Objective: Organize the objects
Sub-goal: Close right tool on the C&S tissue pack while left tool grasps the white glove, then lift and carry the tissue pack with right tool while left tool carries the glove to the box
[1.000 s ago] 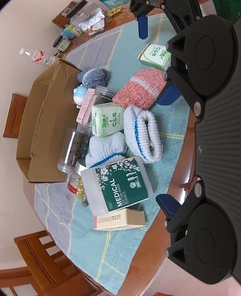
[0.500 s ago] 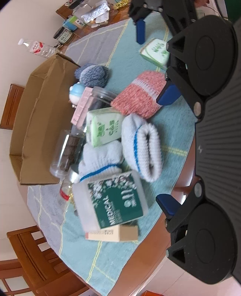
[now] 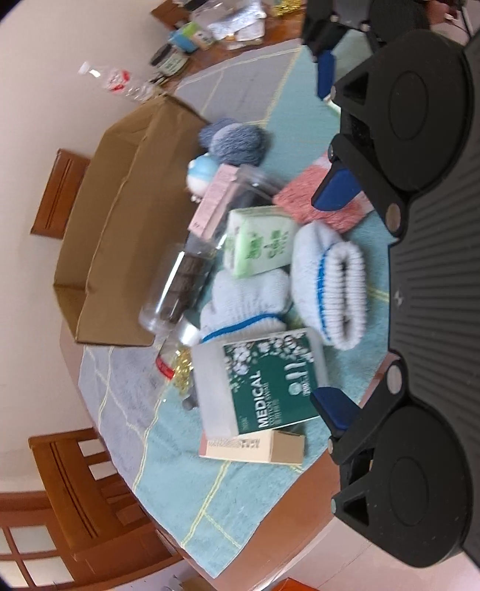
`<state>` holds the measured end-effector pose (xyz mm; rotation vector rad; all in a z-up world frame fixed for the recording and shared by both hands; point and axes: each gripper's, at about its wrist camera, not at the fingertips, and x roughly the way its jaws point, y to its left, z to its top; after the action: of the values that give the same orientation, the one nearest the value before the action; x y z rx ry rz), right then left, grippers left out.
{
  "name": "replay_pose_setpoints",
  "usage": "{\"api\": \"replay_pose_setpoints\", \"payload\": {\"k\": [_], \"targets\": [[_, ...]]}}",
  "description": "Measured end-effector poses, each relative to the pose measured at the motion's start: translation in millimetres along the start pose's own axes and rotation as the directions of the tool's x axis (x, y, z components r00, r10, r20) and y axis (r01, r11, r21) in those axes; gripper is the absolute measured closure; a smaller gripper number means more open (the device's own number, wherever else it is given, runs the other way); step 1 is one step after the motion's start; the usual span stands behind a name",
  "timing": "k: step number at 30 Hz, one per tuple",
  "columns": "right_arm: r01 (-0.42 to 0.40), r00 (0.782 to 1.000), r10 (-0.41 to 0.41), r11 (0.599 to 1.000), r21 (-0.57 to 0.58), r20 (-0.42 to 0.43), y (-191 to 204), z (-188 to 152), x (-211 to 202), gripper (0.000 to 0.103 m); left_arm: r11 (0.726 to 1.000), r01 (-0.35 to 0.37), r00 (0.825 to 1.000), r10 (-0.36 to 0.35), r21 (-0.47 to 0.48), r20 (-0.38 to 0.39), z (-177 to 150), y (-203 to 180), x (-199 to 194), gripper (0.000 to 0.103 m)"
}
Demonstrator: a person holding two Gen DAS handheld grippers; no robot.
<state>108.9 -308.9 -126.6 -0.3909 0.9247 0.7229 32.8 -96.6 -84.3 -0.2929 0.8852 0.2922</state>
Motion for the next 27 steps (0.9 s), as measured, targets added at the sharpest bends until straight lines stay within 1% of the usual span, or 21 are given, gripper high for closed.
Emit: {"api": "replay_pose_setpoints", "payload": {"k": [2,5,9,12,16,21,22,24,26,27], "targets": [[0.002,1.000,-0.002,1.000,0.003,0.001,0,0,0,0.018,1.000,-0.019,1.000,0.019,-0.009,-0.007,1,1,4,0.005],[0.002,1.000,-0.002,1.000,0.004,0.001,0,1,0,0.018,0.999,-0.039,0.998,0.037,-0.028,-0.041,-5,6,10,0.010],[0.002,1.000,-0.002,1.000,0.003,0.000,0,1,0,0.018,0.998,-0.043,0.997,0.040,-0.040,-0.059,-15,15,11,0.009],[0.000,1.000,0.000,1.000,-0.002,-0.001,0,0,0,0.018,0.999,-0.026,0.997,0.023,-0.048,-0.073,-19,17,10,0.010],[-0.008,1.000,0.008,1.000,-0.018,0.000,1,0,0,0.021,1.000,-0.001,0.998,0.000,-0.022,-0.055,-18,11,10,0.017],[-0.021,1.000,0.020,0.999,-0.038,-0.003,5,2,-2,0.032,0.999,0.028,0.998,-0.030,-0.024,-0.050,-14,5,19,0.020],[-0.021,1.000,0.021,0.999,-0.041,-0.003,6,2,-3,0.033,0.999,0.029,0.998,-0.030,-0.029,-0.049,-15,4,21,0.021],[-0.019,1.000,0.019,0.999,-0.043,-0.004,7,2,-4,0.034,0.998,0.042,0.998,-0.044,-0.041,-0.049,-15,4,24,0.025],[-0.021,1.000,0.021,0.999,-0.040,-0.007,7,2,-4,0.034,0.996,0.058,0.997,-0.061,-0.061,-0.049,-15,4,26,0.032],[-0.022,1.000,0.021,0.999,-0.041,-0.008,7,1,-4,0.034,0.996,0.058,0.997,-0.061,-0.063,-0.045,-16,4,26,0.032]]}}
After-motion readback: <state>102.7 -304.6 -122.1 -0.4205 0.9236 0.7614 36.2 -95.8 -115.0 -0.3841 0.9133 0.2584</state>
